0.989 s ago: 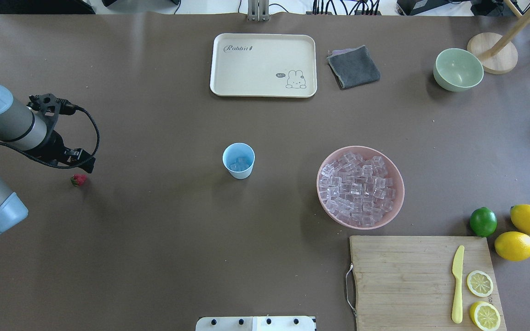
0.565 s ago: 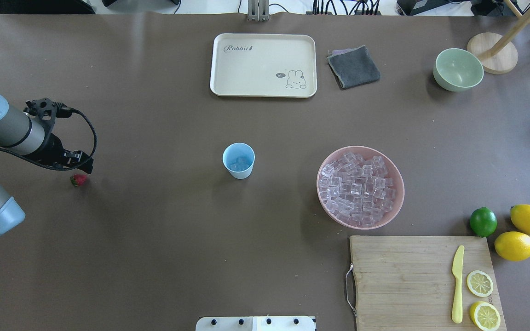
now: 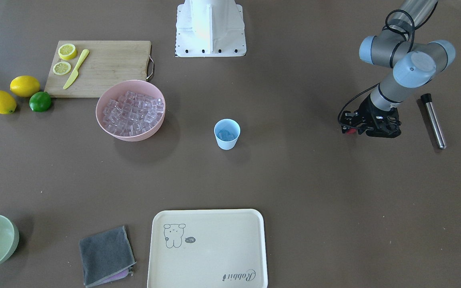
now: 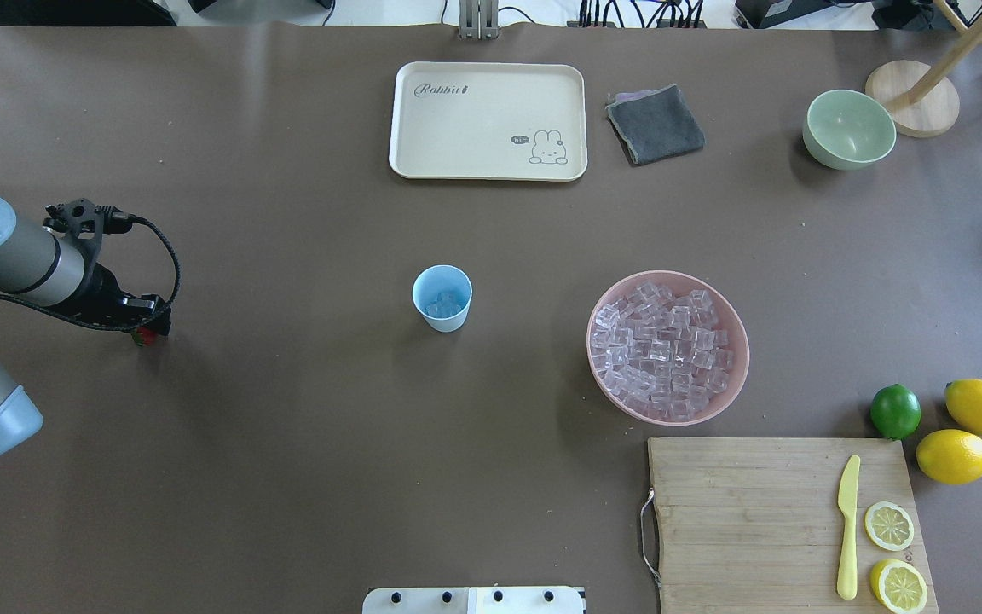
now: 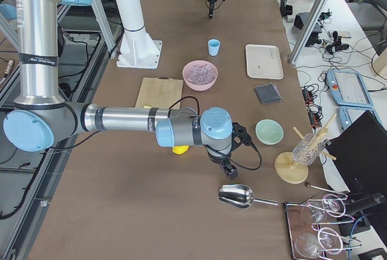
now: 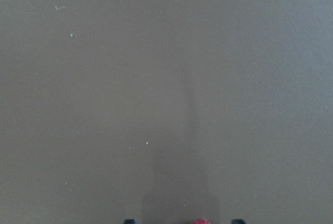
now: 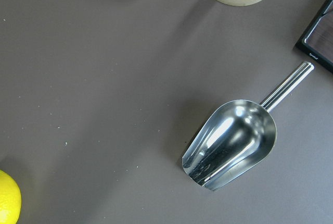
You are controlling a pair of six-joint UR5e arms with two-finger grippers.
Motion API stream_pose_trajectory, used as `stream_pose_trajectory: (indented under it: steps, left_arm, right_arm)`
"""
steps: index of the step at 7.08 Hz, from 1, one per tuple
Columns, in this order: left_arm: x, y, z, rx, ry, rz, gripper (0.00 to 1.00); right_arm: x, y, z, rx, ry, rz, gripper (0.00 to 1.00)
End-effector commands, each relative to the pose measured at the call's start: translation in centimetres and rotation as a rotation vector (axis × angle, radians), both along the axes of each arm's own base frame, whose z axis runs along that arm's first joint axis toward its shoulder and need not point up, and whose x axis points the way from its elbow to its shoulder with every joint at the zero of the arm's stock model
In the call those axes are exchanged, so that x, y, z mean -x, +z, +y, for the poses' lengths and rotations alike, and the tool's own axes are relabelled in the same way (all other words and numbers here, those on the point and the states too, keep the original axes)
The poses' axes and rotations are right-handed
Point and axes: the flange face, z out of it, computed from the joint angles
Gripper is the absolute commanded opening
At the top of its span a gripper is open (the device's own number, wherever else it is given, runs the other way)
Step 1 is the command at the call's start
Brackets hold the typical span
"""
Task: Mash ice and strawberries in cup
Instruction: 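Lower the left gripper onto the red strawberry and grasp it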
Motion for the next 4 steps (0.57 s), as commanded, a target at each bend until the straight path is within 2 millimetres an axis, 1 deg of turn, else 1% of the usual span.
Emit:
stream_pose_trajectory:
  steps: [1, 2, 3, 4]
  left_arm:
    - [-1.2, -0.1, 0.8, -0.010, -0.015, -0.018, 0.21]
    - [-0.9, -0.6, 1.1, -0.005, -0.013, -0.016, 0.13]
    - [-1.0, -1.3, 0.8, -0.007, -0.011, -0.010, 0.12]
    - [-2.1, -5.5, -0.3, 0.007, -0.010, -0.017, 0.12]
  right_arm:
    - [0.0, 0.2, 0.0, 0.002, -0.002, 0.003, 1.00]
    - [0.0, 0.0, -0.1, 0.001, -0.001, 0.003, 1.00]
    - [0.0, 0.2, 0.1, 0.005, -0.001, 0.002, 1.00]
    - [0.0, 0.2, 0.1, 0.002, -0.001, 0.003, 1.00]
